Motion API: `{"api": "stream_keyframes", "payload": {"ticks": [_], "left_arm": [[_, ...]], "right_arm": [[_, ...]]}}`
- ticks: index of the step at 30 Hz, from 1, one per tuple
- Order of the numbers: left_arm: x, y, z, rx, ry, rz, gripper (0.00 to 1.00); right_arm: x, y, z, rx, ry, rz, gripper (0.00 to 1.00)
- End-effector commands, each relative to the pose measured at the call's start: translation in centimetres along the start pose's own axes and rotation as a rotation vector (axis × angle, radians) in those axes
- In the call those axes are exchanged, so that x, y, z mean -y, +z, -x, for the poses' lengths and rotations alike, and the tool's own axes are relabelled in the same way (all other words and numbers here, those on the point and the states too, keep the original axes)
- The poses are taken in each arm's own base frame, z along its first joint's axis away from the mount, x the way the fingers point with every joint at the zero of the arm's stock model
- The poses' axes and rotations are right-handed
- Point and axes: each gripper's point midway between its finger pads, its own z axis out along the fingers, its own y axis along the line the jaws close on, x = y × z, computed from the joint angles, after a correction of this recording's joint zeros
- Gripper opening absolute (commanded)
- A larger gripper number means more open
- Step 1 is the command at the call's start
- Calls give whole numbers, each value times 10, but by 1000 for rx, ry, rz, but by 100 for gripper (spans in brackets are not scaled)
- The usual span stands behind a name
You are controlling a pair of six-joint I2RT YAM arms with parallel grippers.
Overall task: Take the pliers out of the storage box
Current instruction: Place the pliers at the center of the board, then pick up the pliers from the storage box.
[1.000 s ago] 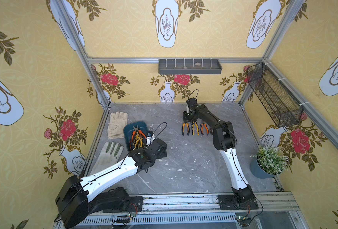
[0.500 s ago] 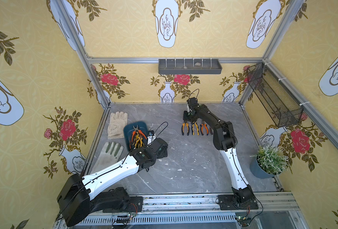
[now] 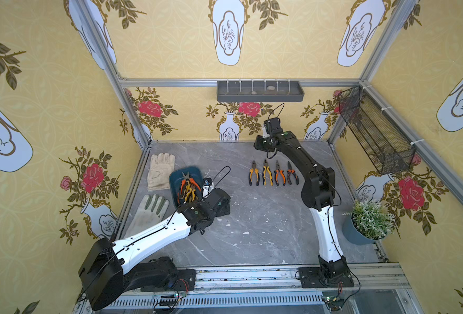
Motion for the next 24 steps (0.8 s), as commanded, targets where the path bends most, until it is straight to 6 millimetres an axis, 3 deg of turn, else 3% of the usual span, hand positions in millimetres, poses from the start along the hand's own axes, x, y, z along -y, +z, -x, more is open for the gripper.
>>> {"api": "stream_keyframes", "payload": {"ticks": [1,7,10,18,24], "left_arm": [[-3,3,-3,-26,-4,16,99],[-51,17,0,-145,-158,94,99],[-72,21,10,-144,-233,113,96],[-111,38,19,-180,-292,212,87],[-129,52,6,-241,-289,263,77]], "right_arm": [[-21,-18,-27,-28,-27,50,37],[-83,-76,-93,-3,-159,136,37],[-102,-95,-124,-30,-196,166,37],[-107,-119,-170,-99,-188,207,37],[-94,-122,-191,-119,-145,217,37]]}}
